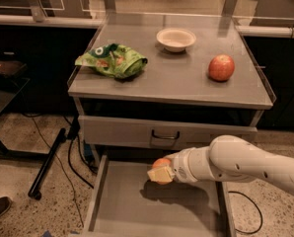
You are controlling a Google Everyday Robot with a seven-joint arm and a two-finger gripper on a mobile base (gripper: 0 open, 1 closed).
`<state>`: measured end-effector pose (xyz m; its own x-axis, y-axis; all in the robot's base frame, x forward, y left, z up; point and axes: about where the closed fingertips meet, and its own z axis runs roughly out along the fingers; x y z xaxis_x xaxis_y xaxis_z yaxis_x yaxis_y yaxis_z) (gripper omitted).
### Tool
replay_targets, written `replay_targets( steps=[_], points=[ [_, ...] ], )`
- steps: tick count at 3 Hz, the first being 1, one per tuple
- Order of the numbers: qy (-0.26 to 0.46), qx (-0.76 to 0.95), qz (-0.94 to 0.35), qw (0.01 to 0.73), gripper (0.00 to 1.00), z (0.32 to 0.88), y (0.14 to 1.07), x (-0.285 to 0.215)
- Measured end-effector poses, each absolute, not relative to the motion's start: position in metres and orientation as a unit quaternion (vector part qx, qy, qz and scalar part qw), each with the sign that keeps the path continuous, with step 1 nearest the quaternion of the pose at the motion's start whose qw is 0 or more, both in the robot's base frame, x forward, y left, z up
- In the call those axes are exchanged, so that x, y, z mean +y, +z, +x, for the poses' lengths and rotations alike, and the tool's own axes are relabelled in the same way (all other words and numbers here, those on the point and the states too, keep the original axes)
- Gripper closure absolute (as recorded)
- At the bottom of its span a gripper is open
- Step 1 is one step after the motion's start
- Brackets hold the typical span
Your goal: Pick orange from middle drawer and place on counter
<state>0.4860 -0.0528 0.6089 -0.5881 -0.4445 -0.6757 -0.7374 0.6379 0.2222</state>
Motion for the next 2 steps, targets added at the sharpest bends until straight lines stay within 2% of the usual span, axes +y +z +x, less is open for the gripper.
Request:
replay_targets(
  steps=[2],
  points=[
    [0.247, 0.855, -0.347, 0.298, 1.0, 0.4869, 0.6133, -0.0517]
  ],
)
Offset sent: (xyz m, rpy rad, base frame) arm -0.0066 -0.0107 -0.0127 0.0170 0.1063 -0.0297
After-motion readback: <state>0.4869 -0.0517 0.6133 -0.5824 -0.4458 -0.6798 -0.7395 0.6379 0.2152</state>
